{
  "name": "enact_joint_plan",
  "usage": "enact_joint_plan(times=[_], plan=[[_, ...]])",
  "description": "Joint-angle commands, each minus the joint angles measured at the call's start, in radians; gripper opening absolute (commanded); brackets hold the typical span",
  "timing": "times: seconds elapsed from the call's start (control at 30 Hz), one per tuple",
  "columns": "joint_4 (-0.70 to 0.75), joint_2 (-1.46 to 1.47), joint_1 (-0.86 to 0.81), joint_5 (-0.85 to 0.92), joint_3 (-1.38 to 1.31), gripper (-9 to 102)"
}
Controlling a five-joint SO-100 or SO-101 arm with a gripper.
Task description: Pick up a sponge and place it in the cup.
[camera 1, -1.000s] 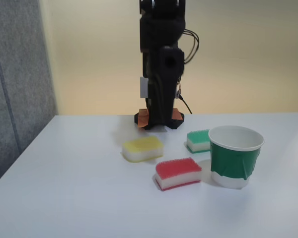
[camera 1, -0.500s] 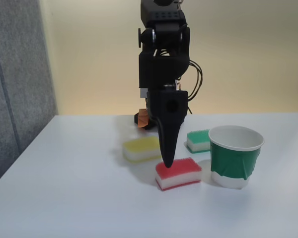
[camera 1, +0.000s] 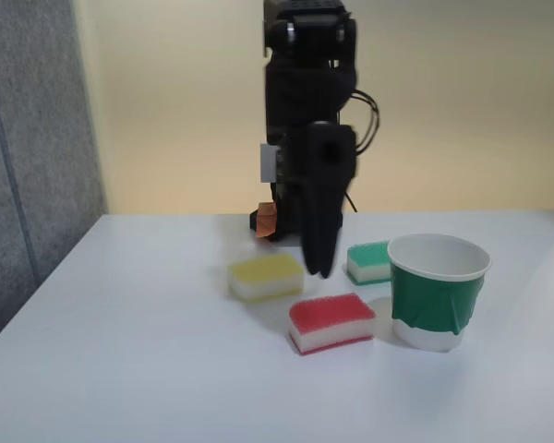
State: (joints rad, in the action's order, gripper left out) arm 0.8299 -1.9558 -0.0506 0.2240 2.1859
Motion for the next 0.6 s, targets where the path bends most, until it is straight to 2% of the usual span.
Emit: enact_joint_plan(times=[0.0, 0.1, 0.37, 0.57], plan=[[-0.005, -0.043, 0.021, 0.011, 0.021, 25], [-0.052, -0.040, 0.046, 0.014, 0.058, 29], [-0.103, 0.052, 0.057, 0.017, 0.063, 29], [-0.167, 0.149, 0.054, 0.018, 0.038, 33]])
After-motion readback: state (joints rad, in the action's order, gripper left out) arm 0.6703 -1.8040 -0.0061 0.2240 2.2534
